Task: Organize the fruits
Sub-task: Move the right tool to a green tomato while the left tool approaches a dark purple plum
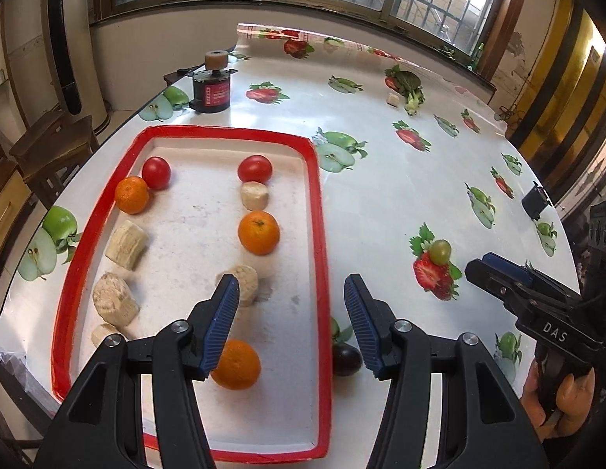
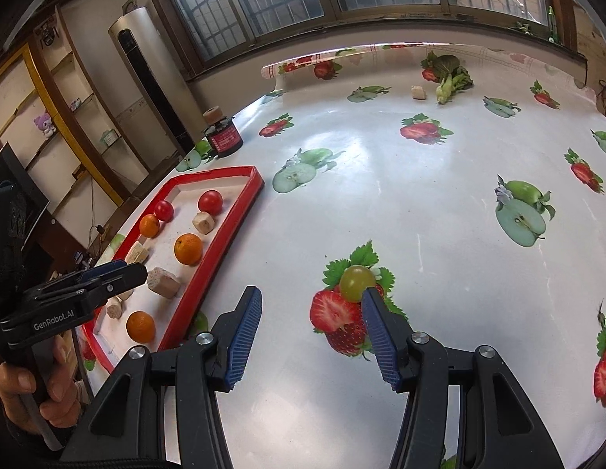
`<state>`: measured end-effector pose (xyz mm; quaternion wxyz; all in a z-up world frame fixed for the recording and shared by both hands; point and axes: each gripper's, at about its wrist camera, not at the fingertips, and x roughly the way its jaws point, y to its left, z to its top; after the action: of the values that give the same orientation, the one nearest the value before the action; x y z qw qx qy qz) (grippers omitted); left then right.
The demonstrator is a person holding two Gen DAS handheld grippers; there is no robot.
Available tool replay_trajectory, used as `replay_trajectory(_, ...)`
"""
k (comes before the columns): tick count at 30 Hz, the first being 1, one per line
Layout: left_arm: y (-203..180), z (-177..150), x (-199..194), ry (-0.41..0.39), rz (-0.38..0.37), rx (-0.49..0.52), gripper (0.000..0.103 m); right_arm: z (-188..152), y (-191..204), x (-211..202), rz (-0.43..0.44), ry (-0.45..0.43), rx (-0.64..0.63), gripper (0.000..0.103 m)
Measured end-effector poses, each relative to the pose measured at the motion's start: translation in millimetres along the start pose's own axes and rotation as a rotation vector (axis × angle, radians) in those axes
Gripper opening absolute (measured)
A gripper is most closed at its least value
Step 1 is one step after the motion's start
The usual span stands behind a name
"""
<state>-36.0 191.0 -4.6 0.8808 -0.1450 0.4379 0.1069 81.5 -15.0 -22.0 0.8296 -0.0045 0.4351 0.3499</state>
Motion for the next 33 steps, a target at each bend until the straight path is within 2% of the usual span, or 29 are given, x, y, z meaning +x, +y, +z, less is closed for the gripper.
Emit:
replay_trajectory(12,-37,-29,-12,0.032,-0.072,0.065,0.055,-17,-19,-19,-0.025,-0.016,0.037,0.056)
replay_trajectory(16,-47,-42,-14,0.055,-0.114,0.069,0.055,-22,-22,-21,-0.021,-0.014,0.048,0.056)
replay_trajectory(21,-56,-55,-8,0.089,-0.129,0.078,0.055,-26,-22,-21,-0.013,-0.013,0.050,0.056)
replay_trajectory(27,-57,-62,12,0.135,-0.083,0.082,0.054,-29,-26,-21,-0.008,-0.011,0.063,0.056)
replay_trajectory(30,-62,-60,16,0.102,-0.023,0.131,0.055,-29,-28,-20,-0.004,-0.012,0.067,0.056)
replay_trajectory(33,-62,-56,20,0.090,-0.008,0.150,0.055,-28,-27,-18,0.001,-0.009,0.065,0.056)
